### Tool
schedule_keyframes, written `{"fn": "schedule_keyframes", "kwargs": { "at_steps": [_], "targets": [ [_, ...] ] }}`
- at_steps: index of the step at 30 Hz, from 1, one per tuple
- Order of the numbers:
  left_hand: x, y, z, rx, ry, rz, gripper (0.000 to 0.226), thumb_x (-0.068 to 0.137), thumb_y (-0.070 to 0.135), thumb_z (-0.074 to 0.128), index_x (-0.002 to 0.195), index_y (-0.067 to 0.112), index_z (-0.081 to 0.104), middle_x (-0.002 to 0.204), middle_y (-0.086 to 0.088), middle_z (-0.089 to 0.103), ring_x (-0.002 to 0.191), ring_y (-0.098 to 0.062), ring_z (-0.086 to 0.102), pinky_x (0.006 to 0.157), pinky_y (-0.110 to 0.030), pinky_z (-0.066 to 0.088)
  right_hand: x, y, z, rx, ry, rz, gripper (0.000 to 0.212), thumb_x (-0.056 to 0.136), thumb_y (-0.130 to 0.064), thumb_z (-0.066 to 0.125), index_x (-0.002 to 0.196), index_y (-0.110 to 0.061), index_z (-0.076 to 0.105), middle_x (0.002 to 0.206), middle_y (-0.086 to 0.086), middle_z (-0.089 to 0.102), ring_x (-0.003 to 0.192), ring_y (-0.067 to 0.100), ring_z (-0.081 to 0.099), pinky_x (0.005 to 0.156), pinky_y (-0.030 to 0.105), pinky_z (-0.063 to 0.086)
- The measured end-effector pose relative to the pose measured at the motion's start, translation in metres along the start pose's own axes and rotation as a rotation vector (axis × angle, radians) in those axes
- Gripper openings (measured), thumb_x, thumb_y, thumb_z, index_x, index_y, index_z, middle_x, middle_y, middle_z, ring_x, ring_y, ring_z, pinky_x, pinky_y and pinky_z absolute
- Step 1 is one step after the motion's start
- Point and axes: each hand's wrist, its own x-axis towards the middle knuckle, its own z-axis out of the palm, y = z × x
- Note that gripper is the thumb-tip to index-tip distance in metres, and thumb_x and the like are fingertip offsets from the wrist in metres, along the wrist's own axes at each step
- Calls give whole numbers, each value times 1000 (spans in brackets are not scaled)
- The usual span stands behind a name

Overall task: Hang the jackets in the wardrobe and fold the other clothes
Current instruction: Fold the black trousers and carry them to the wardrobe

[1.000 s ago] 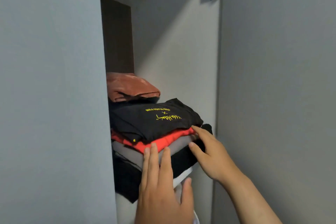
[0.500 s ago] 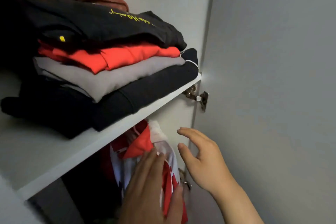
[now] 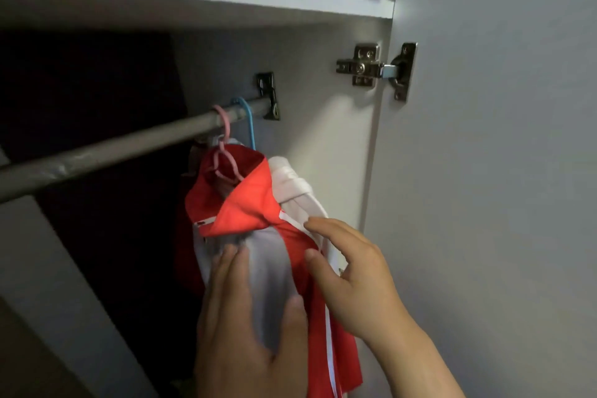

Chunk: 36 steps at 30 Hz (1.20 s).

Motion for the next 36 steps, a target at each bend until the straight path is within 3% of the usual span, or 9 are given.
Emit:
{"fn": "schedule_keyframes", "kwargs": {
  "at_steps": [3, 9, 12, 15, 18, 20, 23, 26, 36],
  "targets": [
    [-14, -7, 21, 52, 258, 96, 83, 69, 53, 48, 137, 5, 51, 143, 0, 44, 136, -7, 35, 108, -5, 18, -5, 14, 9, 28, 31, -68, 37, 82, -19, 62, 117, -24, 71, 120, -16, 67, 116, -10, 55, 99, 7, 37],
    [-45, -29, 47, 40, 434, 198, 79, 76, 50, 48, 140, 5, 49, 144, 4, 40, 139, -4, 31, 113, -12, 19, -32, 42, 19, 123, 35, -81, 37, 85, -22, 62, 121, -22, 68, 126, -17, 62, 122, -9, 51, 104, 12, 36],
    [-68, -27, 60, 81, 368, 211, 78, 80, 51, 52, 150, 20, 38, 155, 8, 34, 146, -4, 23, 120, -24, 18, -45, 54, 11, 128, 64, 3, 33, 91, -19, 64, 124, -26, 65, 118, -27, 58, 110, -13, 53, 98, 5, 36],
    [-92, -27, 54, 197, 372, 194, 77, 84, 54, 46, 154, 25, 31, 160, 10, 26, 146, 3, 9, 117, -13, 5, -67, 56, 9, 120, 57, -16, 34, 91, -20, 63, 124, -27, 65, 114, -27, 57, 98, -15, 50, 84, -7, 29],
    [-121, -25, 45, 340, 359, 199, 75, 89, 61, 39, 155, 28, 26, 162, 11, 20, 144, 6, 1, 116, -16, 4, -94, 55, 8, 129, 2, -60, 39, 90, -22, 64, 128, -26, 63, 126, -17, 57, 112, -12, 44, 94, 3, 30],
    [-142, -21, 38, 425, 353, 198, 78, 87, 60, 40, 156, 26, 24, 162, 9, 20, 144, 3, 1, 116, -21, 6, -110, 52, 2, 142, -42, -69, 43, 87, -33, 62, 130, -30, 61, 128, -22, 53, 117, -11, 43, 100, 15, 32],
    [-162, -23, 27, 532, 350, 171, 75, 92, 58, 45, 156, 26, 23, 163, 7, 20, 150, -7, 6, 116, -26, 8, -128, 46, -8, 154, -101, -77, 54, 79, -43, 54, 132, -34, 59, 119, -36, 46, 116, -15, 40, 104, 17, 34],
    [-178, -23, 22, 607, 356, 156, 75, 91, 59, 45, 156, 29, 22, 163, 7, 19, 151, -11, 8, 115, -28, 10, -144, 43, -20, 146, -143, -95, 55, 78, -46, 53, 132, -39, 57, 123, -33, 47, 124, -6, 45, 109, 24, 36],
    [-230, -30, 26, 807, 282, 69, 74, 93, 58, 46, 155, 22, 27, 162, -2, 24, 151, -24, 16, 120, -39, 19, -196, 45, -62, -76, -213, -285, 52, 90, -36, 55, 141, -29, 51, 149, -10, 47, 138, 8, 40, 108, 20, 28]
  ]
}}
